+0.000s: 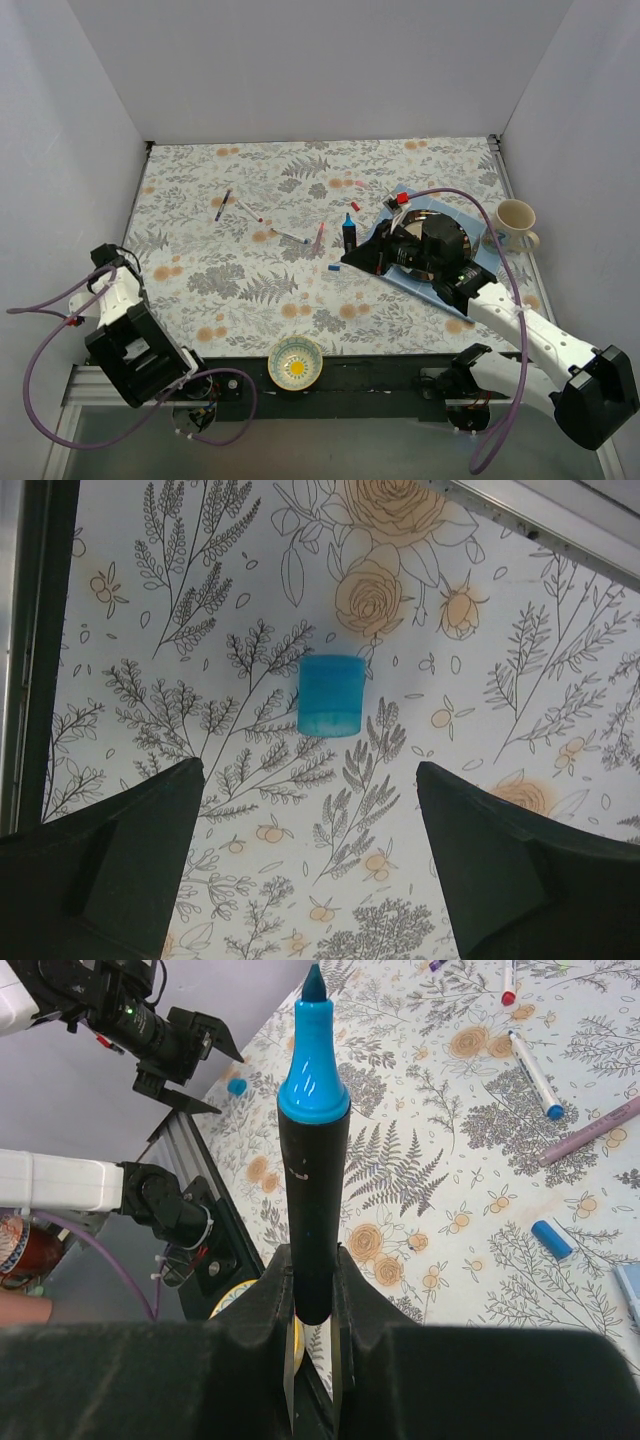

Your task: Insert the pens into the pen caps

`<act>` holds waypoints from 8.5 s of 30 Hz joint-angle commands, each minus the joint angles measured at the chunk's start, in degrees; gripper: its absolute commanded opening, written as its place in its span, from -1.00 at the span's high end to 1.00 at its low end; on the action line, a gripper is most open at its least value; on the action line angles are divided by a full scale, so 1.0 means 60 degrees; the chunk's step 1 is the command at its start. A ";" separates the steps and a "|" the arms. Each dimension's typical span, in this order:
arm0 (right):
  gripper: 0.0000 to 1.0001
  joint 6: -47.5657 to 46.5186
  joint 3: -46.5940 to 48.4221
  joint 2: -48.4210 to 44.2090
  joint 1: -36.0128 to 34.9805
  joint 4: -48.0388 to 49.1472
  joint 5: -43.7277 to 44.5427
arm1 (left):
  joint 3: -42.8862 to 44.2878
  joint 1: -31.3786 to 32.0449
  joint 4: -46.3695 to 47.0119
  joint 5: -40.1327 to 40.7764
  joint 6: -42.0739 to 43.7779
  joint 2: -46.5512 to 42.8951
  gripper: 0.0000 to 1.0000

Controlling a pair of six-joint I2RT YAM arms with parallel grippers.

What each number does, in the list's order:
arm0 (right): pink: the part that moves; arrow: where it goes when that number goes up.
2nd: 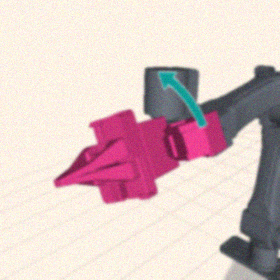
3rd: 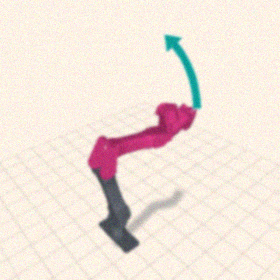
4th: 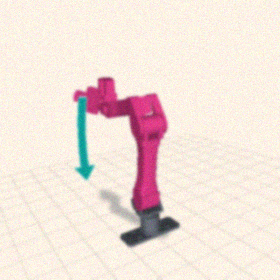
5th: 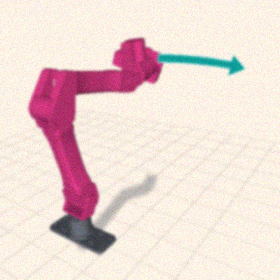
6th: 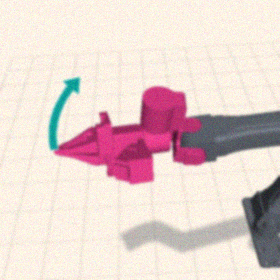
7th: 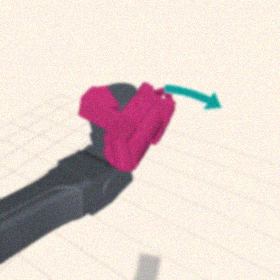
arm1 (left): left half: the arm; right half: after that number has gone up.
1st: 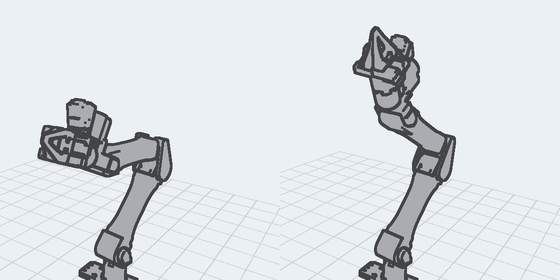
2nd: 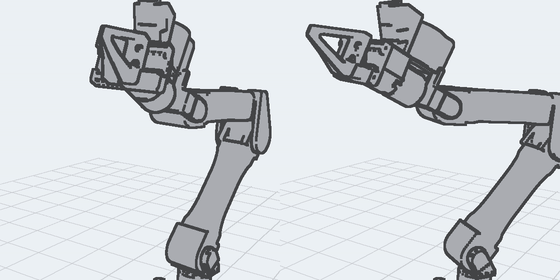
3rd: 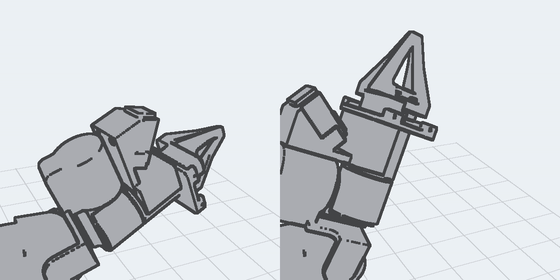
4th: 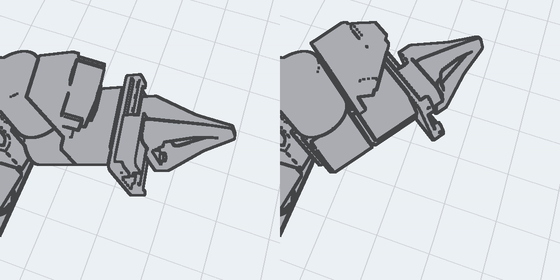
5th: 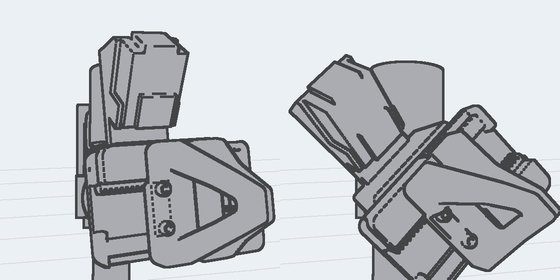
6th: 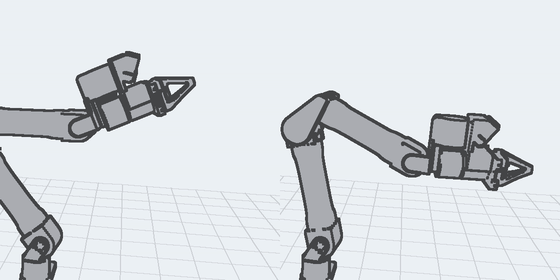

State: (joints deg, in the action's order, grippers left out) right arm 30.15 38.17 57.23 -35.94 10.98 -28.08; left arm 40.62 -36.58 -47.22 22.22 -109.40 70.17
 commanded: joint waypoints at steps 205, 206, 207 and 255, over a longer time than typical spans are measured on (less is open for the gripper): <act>0.97 -0.0103 0.2573 0.2063 -0.1482 0.3797 -0.1590 | 0.1155 1.2176 0.7154 -1.0880 0.5548 -0.3213 1.00; 0.97 -0.0132 0.2544 0.2005 -0.1364 0.3795 -0.1619 | 0.1169 1.2190 0.6848 -1.0895 0.5650 -0.3315 1.00; 0.97 -0.0147 0.2486 0.1946 -0.1247 0.3751 -0.1620 | 0.1184 1.2176 0.6685 -1.0866 0.5811 -0.3345 1.00; 0.97 0.1039 0.3877 0.3088 0.1083 0.6007 -0.0990 | -0.1703 1.3815 1.2777 -0.9855 0.3087 -0.0856 1.00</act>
State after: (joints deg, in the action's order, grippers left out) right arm 36.01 50.43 76.14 -32.71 29.91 -56.07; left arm 34.54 36.62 43.16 -11.16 -89.58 60.90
